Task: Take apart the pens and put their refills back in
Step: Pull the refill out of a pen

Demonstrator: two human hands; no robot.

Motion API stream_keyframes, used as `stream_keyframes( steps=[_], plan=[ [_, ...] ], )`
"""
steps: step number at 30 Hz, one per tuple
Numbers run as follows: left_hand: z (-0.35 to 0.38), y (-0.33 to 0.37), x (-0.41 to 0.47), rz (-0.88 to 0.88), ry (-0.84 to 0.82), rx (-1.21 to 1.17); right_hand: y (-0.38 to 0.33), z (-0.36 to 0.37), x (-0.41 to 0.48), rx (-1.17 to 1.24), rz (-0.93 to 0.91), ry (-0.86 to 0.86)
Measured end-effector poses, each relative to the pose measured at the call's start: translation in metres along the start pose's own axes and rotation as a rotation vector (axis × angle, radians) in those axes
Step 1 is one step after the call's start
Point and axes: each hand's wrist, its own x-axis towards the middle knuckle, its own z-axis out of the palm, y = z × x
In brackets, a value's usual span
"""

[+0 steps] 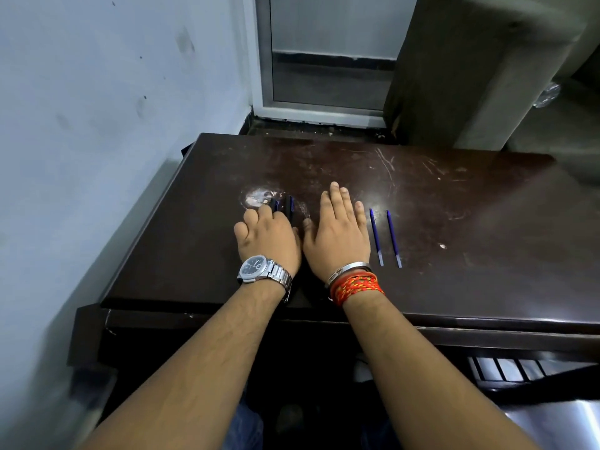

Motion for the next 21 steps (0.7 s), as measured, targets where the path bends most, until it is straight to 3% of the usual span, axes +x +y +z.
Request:
stream_keyframes(
  steps=[4, 8, 11, 14, 18, 21],
  plan=[
    [-0.004, 0.004, 0.001, -0.07, -0.002, -0.063, -0.005, -0.003, 0.004, 0.186, 0.02, -0.018],
    [-0.014, 0.01, -0.001, -0.101, 0.035, -0.259, -0.009, -0.009, 0.01, 0.627, 0.222, 0.004],
    [-0.019, 0.016, -0.007, -0.024, -0.017, -0.367, -0.011, -0.016, 0.017, 0.895, 0.375, 0.038],
    [-0.02, 0.019, -0.01, 0.049, -0.039, -0.424, -0.008, -0.018, 0.021, 1.013, 0.395, 0.069],
    [-0.024, 0.018, -0.006, 0.109, -0.032, -0.764, -0.008, -0.02, 0.021, 1.134, 0.428, 0.063],
    [-0.026, 0.015, -0.008, 0.16, -0.015, -0.889, -0.011, -0.02, 0.019, 1.144, 0.423, 0.064]
  ],
)
